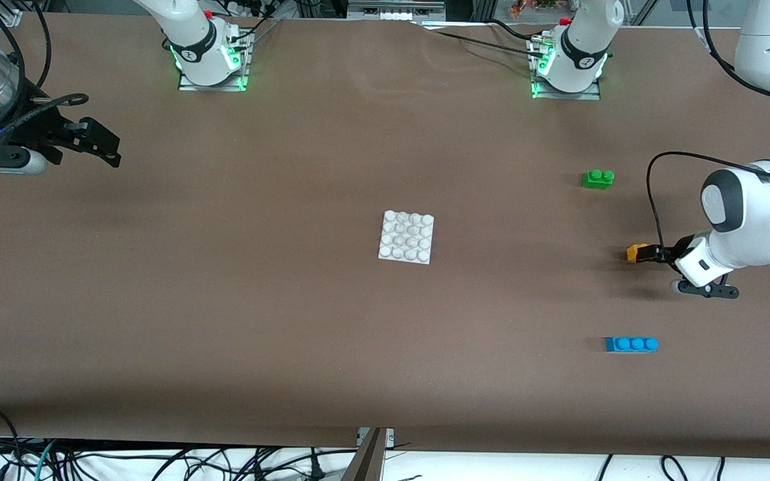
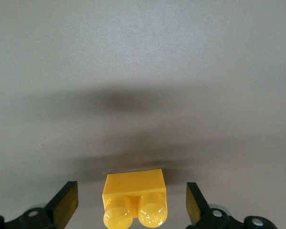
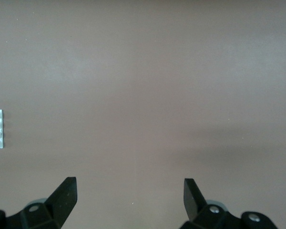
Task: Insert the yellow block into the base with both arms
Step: 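Close the left gripper on the yellow brick and lift it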
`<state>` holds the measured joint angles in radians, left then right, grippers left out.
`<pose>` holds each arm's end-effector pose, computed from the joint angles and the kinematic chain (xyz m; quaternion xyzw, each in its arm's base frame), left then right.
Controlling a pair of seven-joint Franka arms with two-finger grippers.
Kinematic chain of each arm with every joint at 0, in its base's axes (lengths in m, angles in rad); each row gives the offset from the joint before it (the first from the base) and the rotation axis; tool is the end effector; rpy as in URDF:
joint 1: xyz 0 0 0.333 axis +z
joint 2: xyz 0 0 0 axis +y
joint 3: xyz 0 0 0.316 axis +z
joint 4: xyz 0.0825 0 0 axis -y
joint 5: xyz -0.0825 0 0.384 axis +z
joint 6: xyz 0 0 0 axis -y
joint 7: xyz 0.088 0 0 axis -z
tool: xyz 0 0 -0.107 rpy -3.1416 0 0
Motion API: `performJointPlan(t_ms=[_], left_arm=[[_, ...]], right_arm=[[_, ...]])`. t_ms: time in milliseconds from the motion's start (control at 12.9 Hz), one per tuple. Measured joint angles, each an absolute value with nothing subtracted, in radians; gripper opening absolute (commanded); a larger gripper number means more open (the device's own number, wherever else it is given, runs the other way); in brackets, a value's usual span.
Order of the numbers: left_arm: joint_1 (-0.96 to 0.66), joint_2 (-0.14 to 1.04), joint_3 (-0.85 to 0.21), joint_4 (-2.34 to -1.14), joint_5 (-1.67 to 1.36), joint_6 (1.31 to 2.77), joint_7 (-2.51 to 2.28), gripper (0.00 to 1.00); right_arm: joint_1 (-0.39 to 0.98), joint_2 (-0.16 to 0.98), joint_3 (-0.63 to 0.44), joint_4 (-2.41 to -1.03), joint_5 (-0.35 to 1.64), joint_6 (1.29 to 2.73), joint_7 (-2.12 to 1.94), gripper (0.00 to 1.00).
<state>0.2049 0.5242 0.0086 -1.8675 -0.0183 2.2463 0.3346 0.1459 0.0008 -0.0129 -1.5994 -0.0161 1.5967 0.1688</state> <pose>0.6093 0.1313 0.2219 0.9959 -0.0546 -0.0687 0.0240 0.5519 0.0721 0.6128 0.9998 -0.0177 -0.0005 0.0082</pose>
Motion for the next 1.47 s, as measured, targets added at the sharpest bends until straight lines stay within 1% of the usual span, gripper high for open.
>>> performJointPlan(t_ms=[310,696,929,1161,1238,1315,1393,1470], left_arm=[[0.206,0.524,0.009,-1.930,-0.018,2.337,0.360,1.00],[0.212,0.522,0.010,-1.964,-0.018,2.363,0.375,1.00],[0.218,0.522,0.010,-2.009,-0.018,2.439,0.378,1.00],[0.219,0.521,0.010,-2.031,-0.018,2.465,0.379,0.98],[0.219,0.521,0.010,-2.032,-0.018,2.467,0.379,0.81],[0.219,0.520,0.010,-2.032,-0.018,2.467,0.379,0.54],[0.219,0.520,0.010,-2.032,-0.018,2.467,0.379,0.35],[0.219,0.520,0.010,-2.032,-0.018,2.467,0.378,0.29]], right_arm=[[0.143,0.012,-0.013,-1.598,-0.016,1.597,0.169,0.99],[0.131,0.019,-0.015,-1.597,-0.016,1.593,0.169,0.99],[0.123,0.032,-0.030,-1.597,-0.016,1.584,0.165,0.99],[0.122,0.034,-0.032,-1.597,-0.016,1.582,0.162,0.99],[0.122,0.034,-0.032,-1.596,-0.016,1.582,0.162,0.99],[0.122,0.034,-0.031,-1.596,-0.016,1.580,0.162,0.99],[0.122,0.034,-0.031,-1.596,-0.016,1.577,0.162,0.99],[0.122,0.034,-0.030,-1.596,-0.016,1.574,0.162,0.99]])
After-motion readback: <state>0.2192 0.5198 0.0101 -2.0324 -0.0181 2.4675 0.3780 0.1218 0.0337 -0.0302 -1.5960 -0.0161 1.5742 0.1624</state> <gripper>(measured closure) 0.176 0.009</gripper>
